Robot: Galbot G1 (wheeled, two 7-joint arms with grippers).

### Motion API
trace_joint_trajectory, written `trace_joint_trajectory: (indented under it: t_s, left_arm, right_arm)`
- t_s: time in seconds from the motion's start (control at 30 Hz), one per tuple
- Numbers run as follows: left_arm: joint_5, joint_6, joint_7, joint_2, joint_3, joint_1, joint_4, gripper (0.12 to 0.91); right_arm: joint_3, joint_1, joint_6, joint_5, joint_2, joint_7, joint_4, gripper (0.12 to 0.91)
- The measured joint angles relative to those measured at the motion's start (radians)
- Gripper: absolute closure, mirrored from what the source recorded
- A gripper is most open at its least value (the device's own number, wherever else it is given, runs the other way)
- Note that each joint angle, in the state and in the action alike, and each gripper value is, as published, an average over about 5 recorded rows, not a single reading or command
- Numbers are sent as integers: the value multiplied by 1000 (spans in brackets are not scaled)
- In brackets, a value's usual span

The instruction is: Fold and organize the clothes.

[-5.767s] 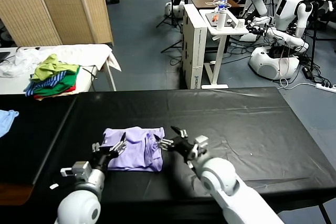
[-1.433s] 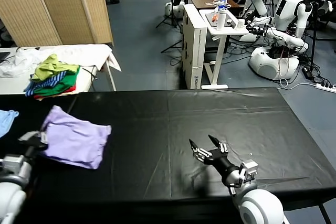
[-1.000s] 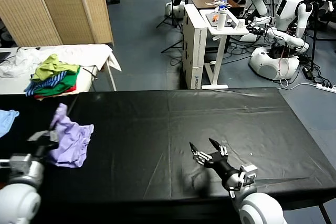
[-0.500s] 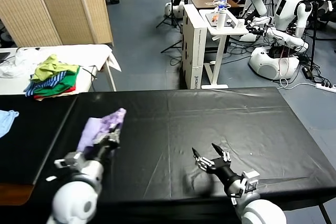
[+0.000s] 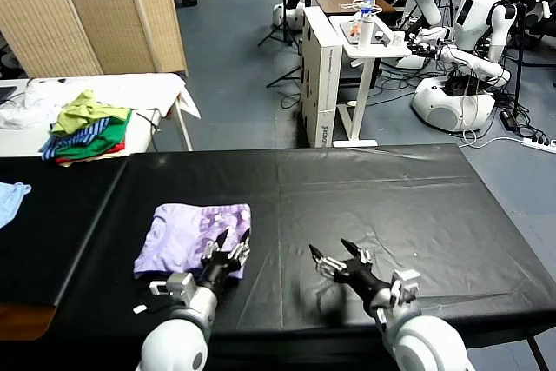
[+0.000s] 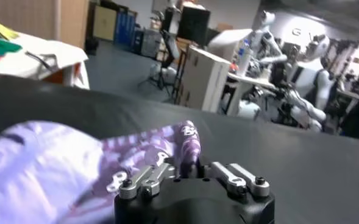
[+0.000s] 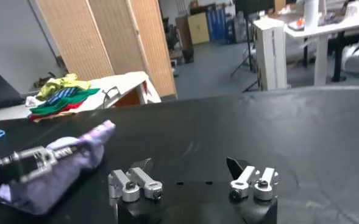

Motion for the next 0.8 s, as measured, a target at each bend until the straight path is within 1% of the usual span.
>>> trace_joint_trajectory:
  t_s: [0.03, 0.1, 0.13, 0.2, 0.3, 0.43, 0.6, 0.7, 0.8]
  left_arm:
    - [9, -11, 6, 5, -3, 1, -9, 243]
    - [27, -32, 13, 17, -13, 4, -24, 165]
    - [33, -42, 15, 23, -21, 5, -29, 144]
    - [42, -60, 15, 37, -38, 8, -37, 128]
    - [56, -86, 14, 57, -70, 16, -47, 124]
    - [85, -114, 14, 76, -111, 32, -60, 123]
    - [115, -141, 14, 75, -146, 57, -68, 123]
    - [121, -154, 14, 75, -162, 72, -70, 123]
    - [122, -167, 13, 78, -176, 85, -73, 123]
  right_arm:
    - [-16, 20, -5, 20, 1, 10, -9, 118]
    - [-51, 59, -10, 48, 5, 22, -31, 118]
    - [-71, 80, -11, 58, 8, 25, -43, 118]
    - [-112, 121, -12, 73, 16, 30, -71, 118]
    - [-175, 183, -17, 97, 35, 35, -118, 118]
    - [-250, 264, -22, 114, 74, 40, -194, 118]
    - [-310, 337, -15, 114, 130, 40, -300, 121]
    - [-328, 362, -13, 113, 158, 41, -352, 164]
    - [-336, 376, -13, 114, 179, 45, -391, 271]
